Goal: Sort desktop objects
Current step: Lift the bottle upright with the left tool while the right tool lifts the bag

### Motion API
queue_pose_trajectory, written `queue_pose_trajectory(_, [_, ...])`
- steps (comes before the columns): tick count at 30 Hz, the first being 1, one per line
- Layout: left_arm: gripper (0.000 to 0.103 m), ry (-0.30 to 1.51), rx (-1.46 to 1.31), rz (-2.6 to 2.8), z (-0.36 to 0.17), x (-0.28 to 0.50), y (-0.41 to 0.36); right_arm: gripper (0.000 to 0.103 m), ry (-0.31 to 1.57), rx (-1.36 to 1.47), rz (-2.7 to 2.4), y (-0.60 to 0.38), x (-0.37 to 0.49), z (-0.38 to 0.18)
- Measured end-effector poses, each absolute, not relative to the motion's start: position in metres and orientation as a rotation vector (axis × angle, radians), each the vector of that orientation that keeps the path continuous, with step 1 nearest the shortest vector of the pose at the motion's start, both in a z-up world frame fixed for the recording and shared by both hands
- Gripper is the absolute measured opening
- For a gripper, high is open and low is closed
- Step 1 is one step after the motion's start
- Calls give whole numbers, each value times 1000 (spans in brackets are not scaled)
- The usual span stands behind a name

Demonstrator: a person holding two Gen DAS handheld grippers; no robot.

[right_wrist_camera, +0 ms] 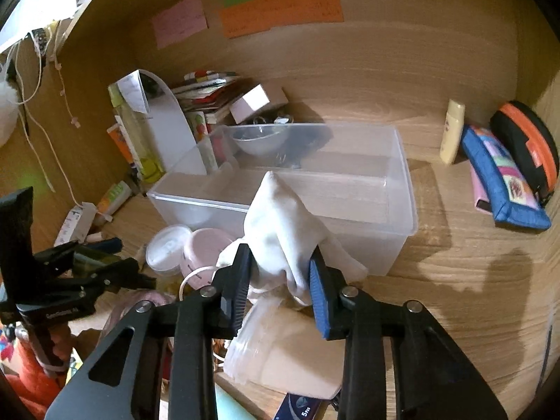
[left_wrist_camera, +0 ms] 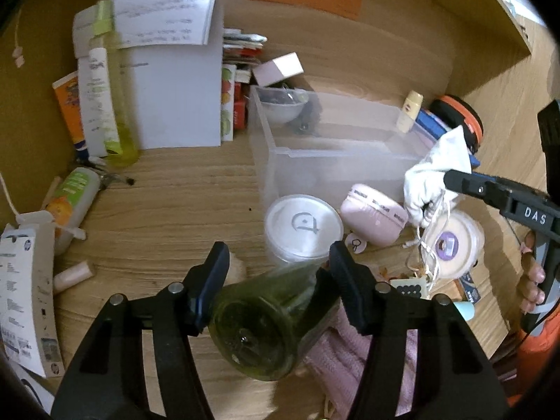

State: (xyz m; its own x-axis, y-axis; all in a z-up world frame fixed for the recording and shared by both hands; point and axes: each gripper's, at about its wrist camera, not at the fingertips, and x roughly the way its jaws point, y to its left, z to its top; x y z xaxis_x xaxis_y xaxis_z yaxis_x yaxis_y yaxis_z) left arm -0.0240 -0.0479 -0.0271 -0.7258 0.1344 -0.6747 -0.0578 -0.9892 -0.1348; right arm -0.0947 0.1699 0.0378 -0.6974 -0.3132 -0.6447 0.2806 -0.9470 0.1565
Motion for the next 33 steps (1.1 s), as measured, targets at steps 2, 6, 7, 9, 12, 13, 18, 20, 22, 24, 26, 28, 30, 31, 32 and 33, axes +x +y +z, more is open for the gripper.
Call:
queue_pose_trajectory(2, [58, -172, -1094, 2836, -22, -22, -50, 27, -57, 997, -2631, 168, -92, 41])
queue_pose_trajectory(6, [37, -193, -1079, 2836, -14, -25, -52, 26, -56, 950, -2651, 168, -88, 53])
queue_pose_trajectory(7, [37, -194, -1074, 2844, -13, -27, -52, 26, -59, 940, -2656, 169, -87, 55])
queue_pose_trajectory(9, [36, -198, -1070, 2849, -12, -29, -52, 26, -64, 914, -2670, 171, -86, 62])
queue_pose_trajectory(12, [36, -208, -1078, 2853, -12, -30, -55, 26, -72, 881, -2689, 174, -84, 70])
queue_pose_trajectory(13, [36, -210, -1085, 2856, -11, -28, -58, 26, -73, 870, -2692, 175, -83, 73])
queue_pose_trajectory(18, [55, -209, -1077, 2897, -1, -8, -82, 26, -87, 836, -2698, 178, -82, 82])
queue_pose_trajectory(20, [68, -188, -1086, 2924, -1, 2, -90, 26, -92, 837, -2690, 178, -84, 81])
queue_pose_trajectory(22, [69, -147, -1120, 2929, -7, 11, -95, 26, -111, 838, -2679, 179, -86, 80])
queue_pose_trajectory(24, [69, -88, -1180, 2931, -17, 16, -97, 26, -143, 842, -2659, 180, -89, 79])
queue_pose_trajectory(26, [69, -61, -1241, 2904, -29, 16, -100, 26, -162, 843, -2648, 181, -90, 78])
queue_pose_trajectory(28, [69, -51, -1301, 2880, -43, 12, -101, 26, -178, 845, -2642, 181, -92, 77])
queue_pose_trajectory(30, [69, -75, -1347, 2854, -55, 7, -103, 26, -192, 848, -2636, 181, -94, 77])
queue_pose_trajectory(31, [69, -89, -1355, 2845, -59, 4, -104, 26, -197, 850, -2635, 181, -94, 76])
queue_pose_trajectory(32, [67, -105, -1361, 2836, -62, 2, -105, 26, -203, 852, -2633, 181, -95, 77])
queue_pose_trajectory(33, [62, -128, -1360, 2836, -64, 0, -106, 22, -206, 851, -2634, 181, -95, 77])
